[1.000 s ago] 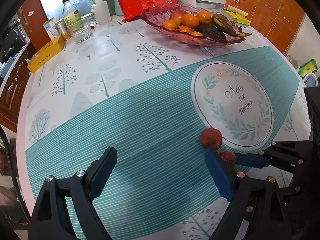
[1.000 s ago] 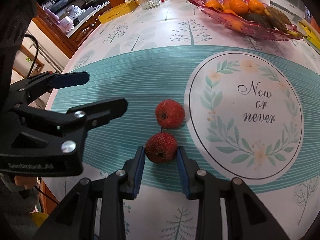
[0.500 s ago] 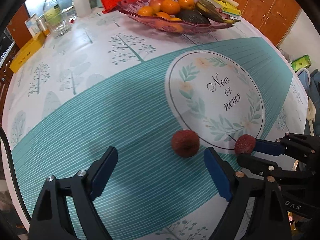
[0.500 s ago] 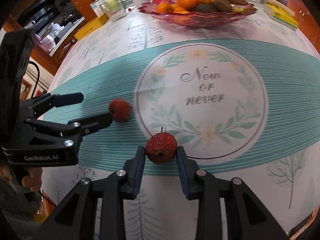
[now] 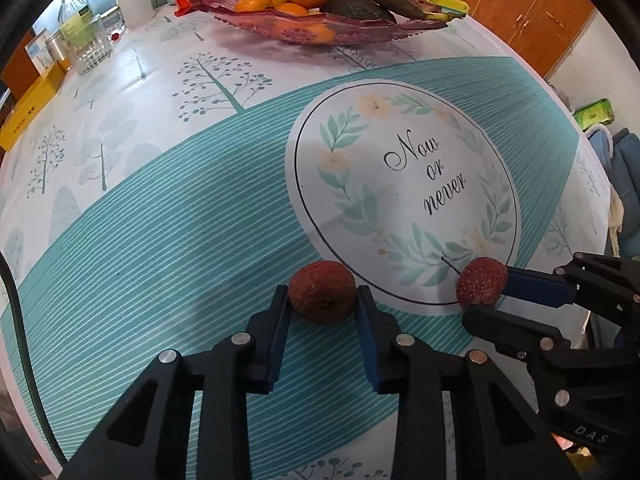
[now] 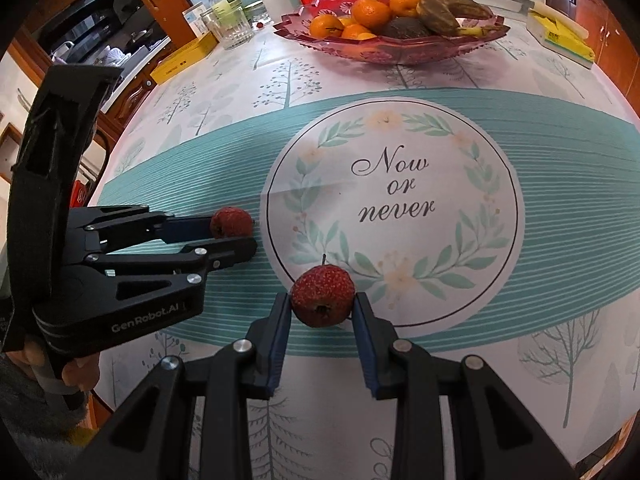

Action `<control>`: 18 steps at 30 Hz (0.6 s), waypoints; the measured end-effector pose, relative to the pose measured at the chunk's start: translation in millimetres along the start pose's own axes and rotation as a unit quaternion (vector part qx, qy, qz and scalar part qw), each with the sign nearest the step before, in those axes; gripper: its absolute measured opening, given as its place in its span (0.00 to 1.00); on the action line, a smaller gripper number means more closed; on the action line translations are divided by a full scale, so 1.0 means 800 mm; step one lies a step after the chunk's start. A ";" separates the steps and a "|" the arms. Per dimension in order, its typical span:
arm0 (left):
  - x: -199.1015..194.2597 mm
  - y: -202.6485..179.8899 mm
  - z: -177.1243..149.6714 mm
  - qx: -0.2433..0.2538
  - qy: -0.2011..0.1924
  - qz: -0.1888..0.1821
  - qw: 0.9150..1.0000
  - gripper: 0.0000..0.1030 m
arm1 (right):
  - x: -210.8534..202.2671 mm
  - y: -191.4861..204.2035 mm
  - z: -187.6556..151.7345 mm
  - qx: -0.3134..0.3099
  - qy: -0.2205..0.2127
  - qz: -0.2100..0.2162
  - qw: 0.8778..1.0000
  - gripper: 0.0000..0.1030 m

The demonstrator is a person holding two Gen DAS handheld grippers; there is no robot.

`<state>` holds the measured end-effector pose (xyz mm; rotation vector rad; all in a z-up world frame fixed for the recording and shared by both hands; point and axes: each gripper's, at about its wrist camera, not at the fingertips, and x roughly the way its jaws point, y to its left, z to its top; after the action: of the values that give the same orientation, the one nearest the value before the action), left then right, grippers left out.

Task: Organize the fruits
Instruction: 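Carry both red lychees into the pink bowl and open both tools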

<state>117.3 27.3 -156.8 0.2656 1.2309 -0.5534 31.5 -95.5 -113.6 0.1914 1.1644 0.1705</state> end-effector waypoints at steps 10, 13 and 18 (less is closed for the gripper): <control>-0.043 0.008 0.031 -0.034 -0.035 0.014 0.999 0.29 | -0.026 0.005 0.023 -0.029 -0.022 0.013 0.999 0.30; -0.070 0.010 0.052 -0.045 -0.056 0.023 0.997 0.29 | -0.045 0.004 0.044 -0.039 -0.040 0.018 0.998 0.30; -0.103 0.010 0.096 -0.054 -0.087 0.042 0.994 0.29 | -0.086 0.001 0.092 -0.060 -0.080 0.020 0.995 0.30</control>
<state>165.6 18.5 -55.2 0.1733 1.0724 -0.4253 72.9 -115.4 -23.4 0.1203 0.9882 0.2542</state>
